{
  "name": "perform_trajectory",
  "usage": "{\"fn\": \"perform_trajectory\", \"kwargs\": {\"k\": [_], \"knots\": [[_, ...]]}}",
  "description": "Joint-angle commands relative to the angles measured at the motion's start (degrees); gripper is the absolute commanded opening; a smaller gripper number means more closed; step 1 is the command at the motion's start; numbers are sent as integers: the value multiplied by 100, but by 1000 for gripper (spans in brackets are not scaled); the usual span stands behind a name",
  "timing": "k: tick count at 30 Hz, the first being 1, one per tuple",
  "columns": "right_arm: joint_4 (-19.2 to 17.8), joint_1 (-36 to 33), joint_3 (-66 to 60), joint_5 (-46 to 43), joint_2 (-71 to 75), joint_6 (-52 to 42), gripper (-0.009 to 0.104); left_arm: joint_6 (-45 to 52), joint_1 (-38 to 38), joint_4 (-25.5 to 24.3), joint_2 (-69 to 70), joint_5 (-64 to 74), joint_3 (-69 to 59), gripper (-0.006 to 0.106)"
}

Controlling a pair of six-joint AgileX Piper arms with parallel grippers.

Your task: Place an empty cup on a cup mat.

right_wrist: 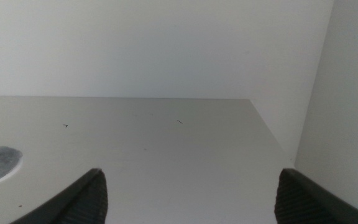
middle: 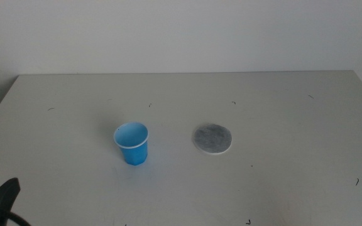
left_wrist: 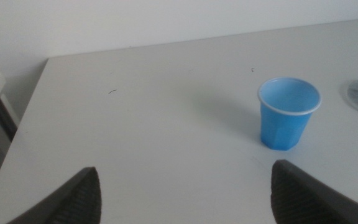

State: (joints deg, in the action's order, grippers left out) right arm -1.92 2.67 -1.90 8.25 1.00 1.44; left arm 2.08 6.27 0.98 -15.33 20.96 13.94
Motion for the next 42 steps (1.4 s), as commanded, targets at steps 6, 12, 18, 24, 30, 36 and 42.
{"fn": "perform_trajectory", "kwargs": {"k": [6,12,18,24,30,36,42], "knots": [[-52,-11,66,-447,110,-49,94,-88,538,61,-1374,-568,1105,105],[-52,-11,66,-447,110,-49,94,-88,752,61,-2694,-404,2358,105],[-52,-11,66,-447,110,-49,94,-95,752,277,-4018,302,3731,105],[-52,-11,66,-447,110,-49,94,-95,752,574,-5329,1302,5136,105],[-52,-11,66,-447,110,-49,94,-95,752,715,-6510,2069,6170,105],[-52,-11,66,-447,110,-49,94,-95,752,794,-7066,2280,6416,105],[-52,-11,66,-447,110,-49,94,-90,747,775,-7341,2301,6416,105]]}}
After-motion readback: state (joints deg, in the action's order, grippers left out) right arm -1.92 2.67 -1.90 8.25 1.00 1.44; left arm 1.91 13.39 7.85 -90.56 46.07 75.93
